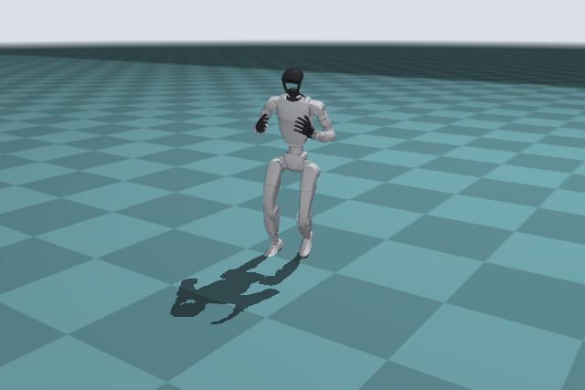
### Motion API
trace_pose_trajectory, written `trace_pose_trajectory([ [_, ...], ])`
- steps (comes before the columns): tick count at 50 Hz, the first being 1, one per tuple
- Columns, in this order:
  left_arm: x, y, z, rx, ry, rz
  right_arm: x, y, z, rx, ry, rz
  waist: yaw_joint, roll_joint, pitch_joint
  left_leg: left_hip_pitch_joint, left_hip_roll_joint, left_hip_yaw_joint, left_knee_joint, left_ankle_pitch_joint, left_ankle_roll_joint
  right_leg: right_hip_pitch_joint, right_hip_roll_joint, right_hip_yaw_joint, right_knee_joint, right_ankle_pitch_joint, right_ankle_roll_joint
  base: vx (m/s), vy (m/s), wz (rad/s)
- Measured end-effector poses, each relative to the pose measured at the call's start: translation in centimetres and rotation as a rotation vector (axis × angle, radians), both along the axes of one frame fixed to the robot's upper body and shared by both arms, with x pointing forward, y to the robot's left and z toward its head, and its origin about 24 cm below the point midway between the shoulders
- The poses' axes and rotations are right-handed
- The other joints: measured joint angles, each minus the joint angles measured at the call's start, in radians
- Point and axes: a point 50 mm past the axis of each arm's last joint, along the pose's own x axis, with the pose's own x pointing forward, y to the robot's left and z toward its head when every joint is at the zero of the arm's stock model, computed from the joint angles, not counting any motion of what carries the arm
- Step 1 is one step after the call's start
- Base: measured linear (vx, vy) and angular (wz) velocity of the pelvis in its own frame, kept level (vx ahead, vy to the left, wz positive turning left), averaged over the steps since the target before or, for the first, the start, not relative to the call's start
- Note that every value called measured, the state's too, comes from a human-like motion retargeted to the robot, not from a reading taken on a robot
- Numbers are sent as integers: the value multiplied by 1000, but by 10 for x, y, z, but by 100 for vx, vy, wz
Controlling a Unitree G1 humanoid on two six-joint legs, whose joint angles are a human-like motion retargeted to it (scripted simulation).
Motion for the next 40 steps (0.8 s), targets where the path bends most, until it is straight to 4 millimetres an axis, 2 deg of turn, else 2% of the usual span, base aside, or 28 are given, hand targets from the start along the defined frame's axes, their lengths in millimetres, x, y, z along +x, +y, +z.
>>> trace_pose_trajectory([
  [3,-10,21,-18,53,120,18,-2,10,-1,-7,10,48,140,-53,-33,-5,-46,49,-391,78,-66,97,-19,81,-105,185,64,109,12,-5],
  [4,-12,28,-24,75,159,31,-1,14,-2,-22,16,69,162,-50,-34,17,-45,67,-533,109,-98,144,-8,120,-142,252,81,110,19,36],
  [6,-17,39,-38,118,233,65,-2,21,-7,-64,28,113,170,-12,-23,71,-24,103,-770,164,-167,246,47,226,-192,368,96,110,20,78],
  [8,-20,46,-50,150,291,97,-3,27,-10,-115,32,149,141,47,5,119,-1,111,-894,251,-217,321,140,376,-150,428,91,106,18,123],
  [10,-12,45,-57,163,313,125,1,32,-12,-151,39,172,97,68,44,145,-3,123,-880,265,-162,294,219,474,51,384,89,94,13,138],
  [12,9,35,-53,166,277,140,14,34,-19,-147,81,152,75,21,66,109,-48,110,-718,117,-39,142,153,398,340,247,40,83,9,105],
  [13,20,26,-47,168,240,139,20,33,-25,-136,113,116,65,-6,70,75,-67,96,-614,49,-8,59,89,337,456,184,-2,82,8,98],
  [14,29,17,-38,172,188,130,23,29,-32,-125,143,70,54,-20,72,57,-75,82,-540,1,-8,-8,34,280,530,127,-49,83,8,104],
  [16,40,-5,-9,172,41,96,21,18,-43,-88,179,-19,19,-16,72,64,-76,40,-471,-47,-57,-103,-33,182,576,32,-134,85,11,139],
  [18,40,-26,27,146,-149,57,8,5,-43,-26,172,-46,-41,23,66,113,-66,-29,-498,-35,-120,-140,-22,120,476,-21,-161,88,14,191],
  [20,30,-42,61,87,-330,31,-8,-4,-36,18,156,-17,-125,66,52,171,-56,-106,-564,26,-171,-136,24,87,247,-6,-117,90,13,213],
  [23,15,-59,95,-24,-503,-15,-16,-10,-30,-27,155,36,-246,74,14,250,-87,-187,-657,167,-219,-99,33,38,-186,109,41,97,4,190],
  [25,10,-68,105,-65,-541,-77,-15,-11,-28,-101,157,58,-297,58,-9,309,-115,-213,-697,263,-233,-90,35,14,-376,146,146,103,-8,123],
  [27,10,-71,105,-68,-514,-137,-11,-12,-25,-203,144,54,-293,48,-10,354,-120,-195,-659,321,-220,-72,78,40,-451,159,165,104,-14,41],
  [28,12,-70,103,-65,-485,-157,-8,-13,-22,-258,133,41,-288,37,-4,366,-144,-183,-612,346,-189,-53,74,76,-461,190,165,101,-4,19],
  [30,19,-67,90,-46,-397,-165,0,-14,-20,-327,116,10,-258,25,26,340,-171,-140,-411,372,-123,-3,63,130,-423,215,85,97,-1,-4],
  [32,29,-61,67,-10,-266,-131,15,-14,-16,-337,91,-29,-214,66,71,240,-135,-108,-116,347,-86,6,89,131,-269,70,-37,92,0,-21],
  [33,32,-57,50,14,-192,-113,22,-14,-12,-344,70,-55,-189,84,88,189,-122,-103,5,309,-76,0,100,133,-179,3,-61,91,4,-12],
  [35,29,-47,16,44,-50,-101,35,-10,3,-361,-25,-118,-138,98,102,86,-91,-76,168,211,-56,-9,96,125,-41,-79,-44,92,6,-4],
  [36,19,-39,-3,37,26,-113,35,-2,11,-335,-79,-127,-108,85,85,45,-71,-52,180,181,-51,6,81,124,-34,-82,-19,94,6,-6],
  [38,7,-21,-27,-4,158,-116,36,12,36,-235,-197,-117,-35,60,64,-37,-35,-10,149,128,-44,32,52,131,-42,-62,17,94,7,-23],
  [40,-14,2,-45,-21,276,-104,24,28,47,-102,-253,-45,55,13,16,-69,-20,25,-16,111,-54,80,13,158,-108,13,45,96,15,-45],
])
